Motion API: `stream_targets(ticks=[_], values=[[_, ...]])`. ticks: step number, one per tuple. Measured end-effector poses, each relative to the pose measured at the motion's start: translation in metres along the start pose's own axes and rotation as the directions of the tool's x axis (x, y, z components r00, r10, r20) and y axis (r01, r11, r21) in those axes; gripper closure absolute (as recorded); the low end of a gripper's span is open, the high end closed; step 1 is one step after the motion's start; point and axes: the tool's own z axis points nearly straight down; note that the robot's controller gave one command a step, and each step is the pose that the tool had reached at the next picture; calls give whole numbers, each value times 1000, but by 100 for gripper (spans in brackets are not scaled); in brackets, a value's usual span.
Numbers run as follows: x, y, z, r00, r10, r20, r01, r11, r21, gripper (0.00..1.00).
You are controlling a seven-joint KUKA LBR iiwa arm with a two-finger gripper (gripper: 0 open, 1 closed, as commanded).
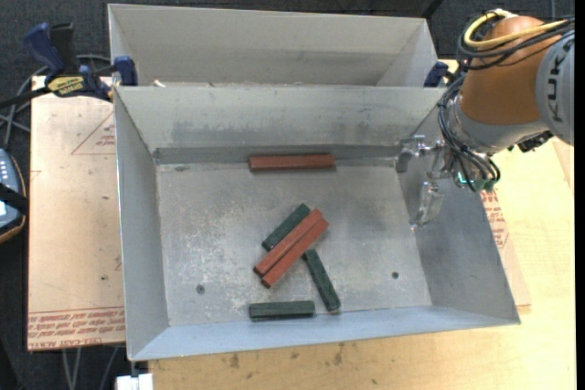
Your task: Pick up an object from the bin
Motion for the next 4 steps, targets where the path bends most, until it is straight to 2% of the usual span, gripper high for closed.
stream_targets(ticks=[1,2,3,4], values=[[-2,0,-5,1000,-3,8,3,1000,1,0],[18,56,44,987,-159,11,159,987,4,0],[7,98,20,940,-341,6,341,940,2,0],[23,147,43,971,-240,4,240,971,-1,0]])
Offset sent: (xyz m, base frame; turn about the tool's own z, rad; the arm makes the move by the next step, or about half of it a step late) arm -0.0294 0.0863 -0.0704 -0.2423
